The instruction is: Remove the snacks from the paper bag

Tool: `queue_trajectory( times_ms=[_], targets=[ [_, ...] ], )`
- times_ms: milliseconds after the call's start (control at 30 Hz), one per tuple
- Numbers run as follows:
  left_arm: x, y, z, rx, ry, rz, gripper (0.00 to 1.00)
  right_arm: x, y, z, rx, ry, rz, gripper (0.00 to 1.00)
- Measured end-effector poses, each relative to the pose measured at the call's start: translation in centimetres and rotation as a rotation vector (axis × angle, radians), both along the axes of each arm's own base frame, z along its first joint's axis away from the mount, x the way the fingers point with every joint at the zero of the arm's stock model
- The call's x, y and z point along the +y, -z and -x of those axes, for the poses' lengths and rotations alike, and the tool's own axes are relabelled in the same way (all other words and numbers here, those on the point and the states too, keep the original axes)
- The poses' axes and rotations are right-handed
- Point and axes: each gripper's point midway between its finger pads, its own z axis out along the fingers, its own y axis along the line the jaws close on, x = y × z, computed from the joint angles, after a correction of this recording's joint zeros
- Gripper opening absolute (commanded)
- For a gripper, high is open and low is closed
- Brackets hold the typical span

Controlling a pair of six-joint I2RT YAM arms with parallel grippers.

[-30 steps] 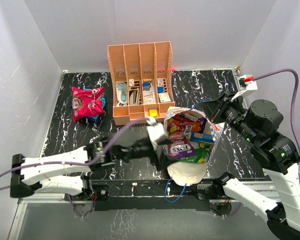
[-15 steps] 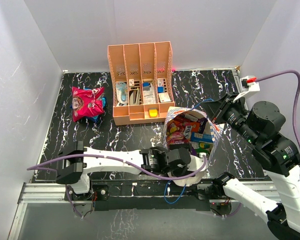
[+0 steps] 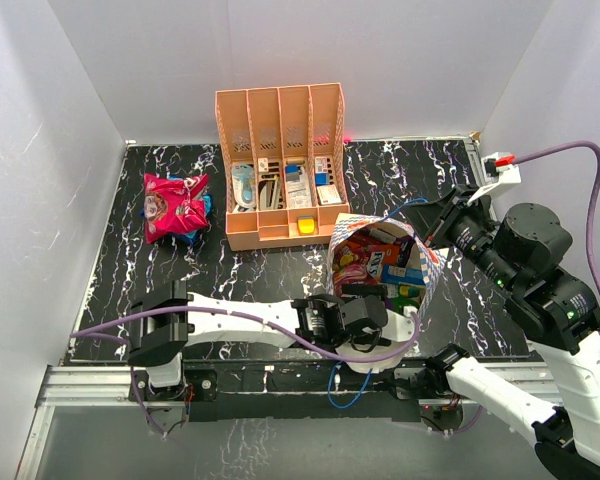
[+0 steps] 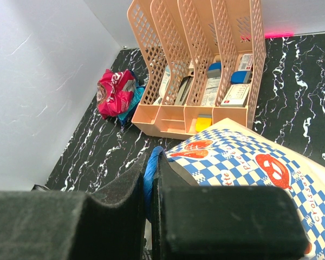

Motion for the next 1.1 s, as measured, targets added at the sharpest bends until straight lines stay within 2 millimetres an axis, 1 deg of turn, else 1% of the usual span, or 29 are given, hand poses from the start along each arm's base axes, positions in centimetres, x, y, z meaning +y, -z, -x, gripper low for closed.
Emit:
queue_trajectory(
  times_ms=[100, 200, 333, 400, 500, 600, 700, 800, 833, 1033, 1100],
  targets=[
    [0.0, 1.0, -0.7, -0.001, -0.011, -0.014, 0.71, 0.0, 0.0, 0.0, 0.001, 0.000, -0.003, 0.08],
    [0.4, 1.9, -1.7, 0.005, -0.027, -0.029, 0.76, 0.1, 0.0, 0.0, 0.003, 0.000, -0.005, 0.08],
    [0.6, 2.7, -2.5, 0.017, -0.034, -0.016, 0.78, 0.1, 0.0, 0.0, 0.005, 0.000, -0.009, 0.08],
    [0.9, 3.2, -2.7, 0.019, -0.036, -0.020, 0.80, 0.1, 0.0, 0.0, 0.006, 0.001, -0.012, 0.08],
    [1.3, 4.1, -3.0, 0.016, -0.034, -0.031, 0.87, 0.1, -0.1, 0.0, 0.008, 0.001, -0.015, 0.08],
    [1.5, 4.7, -3.3, -0.018, -0.022, -0.025, 0.87, 0.2, -0.2, -0.1, 0.009, 0.001, -0.018, 0.08],
    [2.1, 5.3, -4.3, -0.056, -0.032, -0.043, 0.81, 0.2, -0.1, -0.1, 0.012, -0.001, -0.021, 0.08],
    [2.2, 5.6, -5.5, -0.072, -0.054, -0.046, 0.72, 0.2, -0.2, -0.1, 0.012, -0.001, -0.022, 0.08],
    [2.2, 5.8, -5.8, -0.073, -0.059, -0.049, 0.68, 0.2, -0.2, -0.1, 0.012, -0.001, -0.022, 0.08],
    [1.9, 6.5, -7.1, -0.090, -0.090, -0.061, 0.34, 0.2, -0.1, -0.1, 0.013, 0.000, -0.021, 0.08],
    [1.8, 6.4, -7.4, -0.097, -0.096, -0.062, 0.26, 0.2, -0.1, -0.1, 0.013, 0.001, -0.021, 0.08]
  ],
)
